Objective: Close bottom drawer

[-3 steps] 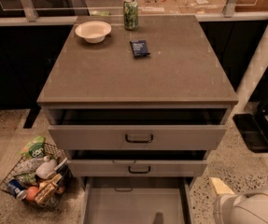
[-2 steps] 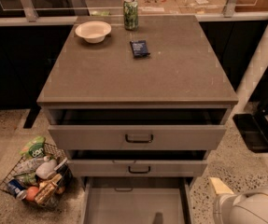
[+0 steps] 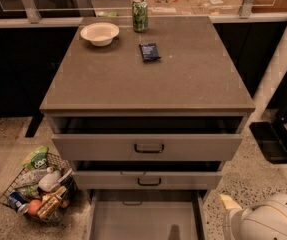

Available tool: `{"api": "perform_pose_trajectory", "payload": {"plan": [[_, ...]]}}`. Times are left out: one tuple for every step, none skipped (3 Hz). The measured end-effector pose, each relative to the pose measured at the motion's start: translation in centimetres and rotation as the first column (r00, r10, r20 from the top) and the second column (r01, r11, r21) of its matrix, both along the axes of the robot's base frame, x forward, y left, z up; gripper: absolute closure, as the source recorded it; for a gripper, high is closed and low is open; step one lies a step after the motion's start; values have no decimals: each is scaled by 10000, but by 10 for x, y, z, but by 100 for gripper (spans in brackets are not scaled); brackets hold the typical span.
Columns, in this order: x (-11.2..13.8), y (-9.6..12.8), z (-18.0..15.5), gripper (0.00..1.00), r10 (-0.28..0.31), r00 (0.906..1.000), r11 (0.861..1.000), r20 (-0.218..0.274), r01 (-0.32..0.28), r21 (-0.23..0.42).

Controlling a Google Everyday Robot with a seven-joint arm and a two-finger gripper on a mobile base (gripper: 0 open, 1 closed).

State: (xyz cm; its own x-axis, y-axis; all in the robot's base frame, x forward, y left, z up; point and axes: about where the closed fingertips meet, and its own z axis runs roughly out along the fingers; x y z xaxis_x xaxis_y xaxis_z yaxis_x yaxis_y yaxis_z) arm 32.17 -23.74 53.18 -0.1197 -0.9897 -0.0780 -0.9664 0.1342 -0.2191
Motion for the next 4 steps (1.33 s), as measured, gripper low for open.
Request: {"api": "perform_pose_trajectory", "payload": {"plan": [[-15,-21,-43,0,-358,9981,9993,-493,354,-80],[-35,-36,-76,0,-655,9949,9978,-760,644,-169],[-53,-36,-110,0,-451,9948,9989,-909,434,-198],[-59,-20,-145,0,336,9939,9994,-1047,-343,-43]]}}
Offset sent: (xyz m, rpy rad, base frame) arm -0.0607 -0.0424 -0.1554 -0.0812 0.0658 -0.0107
